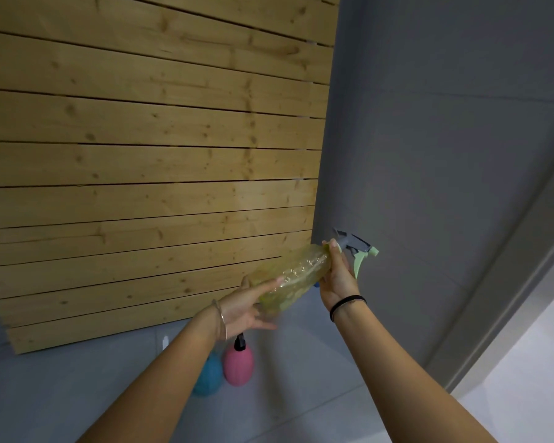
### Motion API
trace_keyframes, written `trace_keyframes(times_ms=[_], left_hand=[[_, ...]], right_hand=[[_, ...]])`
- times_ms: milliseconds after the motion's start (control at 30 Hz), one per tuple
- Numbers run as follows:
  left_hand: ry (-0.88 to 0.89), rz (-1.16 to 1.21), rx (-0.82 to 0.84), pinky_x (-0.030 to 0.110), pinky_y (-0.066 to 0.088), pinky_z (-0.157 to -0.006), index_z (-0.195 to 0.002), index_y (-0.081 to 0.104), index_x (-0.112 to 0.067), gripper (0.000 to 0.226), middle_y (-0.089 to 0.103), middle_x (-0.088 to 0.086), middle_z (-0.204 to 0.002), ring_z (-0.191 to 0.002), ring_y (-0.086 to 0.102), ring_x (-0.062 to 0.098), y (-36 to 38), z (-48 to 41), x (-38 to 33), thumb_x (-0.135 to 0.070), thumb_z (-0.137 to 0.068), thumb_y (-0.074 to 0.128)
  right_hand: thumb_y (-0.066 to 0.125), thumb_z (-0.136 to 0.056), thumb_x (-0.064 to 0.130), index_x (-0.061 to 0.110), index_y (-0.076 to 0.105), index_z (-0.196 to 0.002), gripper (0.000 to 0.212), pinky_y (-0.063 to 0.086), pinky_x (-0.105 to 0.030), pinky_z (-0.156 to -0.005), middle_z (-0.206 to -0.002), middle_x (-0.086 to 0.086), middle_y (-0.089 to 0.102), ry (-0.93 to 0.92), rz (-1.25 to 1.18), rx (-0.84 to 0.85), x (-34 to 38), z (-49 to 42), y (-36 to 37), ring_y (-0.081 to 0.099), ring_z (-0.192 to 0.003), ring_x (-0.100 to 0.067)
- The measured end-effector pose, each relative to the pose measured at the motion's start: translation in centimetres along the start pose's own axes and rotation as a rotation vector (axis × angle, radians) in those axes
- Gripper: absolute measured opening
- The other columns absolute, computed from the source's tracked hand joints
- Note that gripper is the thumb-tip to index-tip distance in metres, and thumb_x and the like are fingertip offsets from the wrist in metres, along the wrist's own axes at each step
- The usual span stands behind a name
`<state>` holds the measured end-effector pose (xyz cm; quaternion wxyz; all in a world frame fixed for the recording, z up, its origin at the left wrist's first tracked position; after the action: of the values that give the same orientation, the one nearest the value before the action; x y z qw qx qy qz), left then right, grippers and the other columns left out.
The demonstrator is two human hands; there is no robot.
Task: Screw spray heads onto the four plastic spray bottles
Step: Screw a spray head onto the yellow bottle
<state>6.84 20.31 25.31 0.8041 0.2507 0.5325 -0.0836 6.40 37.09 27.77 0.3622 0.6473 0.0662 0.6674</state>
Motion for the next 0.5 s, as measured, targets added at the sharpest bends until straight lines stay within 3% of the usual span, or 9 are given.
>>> trace_keyframes(times_ms=[67,133,267,367,433,500], left_hand=[[-0.109,-0.038,0.005,0.047,0.055,-0.087,-0.137,0.032,-0.033,0.067,0.048,0.005,-0.139,-0.108,0.064,0.036,-0.16,0.30,0.13,-0.067,-0.080,0.046],[-0.149,0.029,-0.083,0.043,0.056,-0.083,-0.137,0.039,-0.023,0.080,0.053,0.010,-0.136,-0.105,0.065,0.038,-0.56,0.07,0.15,-0.077,-0.079,0.030],[0.026,0.039,-0.085,0.040,0.050,-0.097,-0.128,0.053,-0.006,0.060,0.067,0.015,-0.118,-0.110,0.063,0.027,-0.65,-0.14,-0.32,-0.049,-0.086,0.051],[0.064,0.027,0.000,0.033,0.056,-0.084,-0.126,0.055,-0.009,0.056,0.069,0.010,-0.114,-0.096,0.068,0.019,-0.64,0.07,-0.42,-0.032,-0.076,0.067],[-0.051,-0.019,0.036,0.040,0.056,-0.083,-0.131,0.046,-0.023,0.062,0.057,0.007,-0.132,-0.105,0.065,0.028,-0.72,0.32,-0.03,-0.050,-0.077,0.061],[-0.147,-0.054,0.038,0.040,0.059,-0.076,-0.133,0.038,-0.033,0.067,0.051,0.004,-0.136,-0.104,0.065,0.034,-0.92,0.48,0.39,-0.072,-0.079,0.040]], right_hand=[[0.056,-0.091,0.031,0.010,0.053,-0.131,0.045,0.040,-0.042,-0.108,-0.132,-0.013,0.058,0.012,0.030,0.020,-0.23,0.08,0.26,0.055,-0.123,-0.028],[0.059,-0.090,0.031,0.009,0.053,-0.131,0.047,0.039,-0.040,-0.110,-0.135,-0.014,0.057,0.014,0.050,0.043,-0.45,0.13,0.71,0.053,-0.126,-0.027],[0.058,-0.090,0.032,0.008,0.054,-0.130,0.047,0.038,-0.039,-0.110,-0.135,-0.015,0.056,0.006,0.052,0.046,-0.44,-0.07,0.58,0.052,-0.127,-0.029],[0.056,-0.091,0.032,0.008,0.054,-0.130,0.045,0.037,-0.040,-0.111,-0.136,-0.015,0.056,0.007,0.060,0.032,-0.53,-0.30,0.00,0.052,-0.127,-0.029],[0.056,-0.091,0.031,0.008,0.054,-0.130,0.046,0.037,-0.042,-0.111,-0.136,-0.016,0.056,0.008,0.070,0.040,-0.76,-0.33,-0.06,0.051,-0.128,-0.030],[0.057,-0.091,0.031,0.008,0.053,-0.131,0.046,0.037,-0.043,-0.111,-0.136,-0.016,0.056,0.010,0.086,0.057,-0.88,-0.28,-0.03,0.051,-0.128,-0.031]])
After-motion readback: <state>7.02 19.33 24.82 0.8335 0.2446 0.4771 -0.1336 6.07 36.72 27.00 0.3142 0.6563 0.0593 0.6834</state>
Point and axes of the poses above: each hand's wrist, its own z-axis away from the middle knuckle, its own y-axis out of the palm, x = y × z, the point moved 2 cm from there along -z, towards the middle knuckle
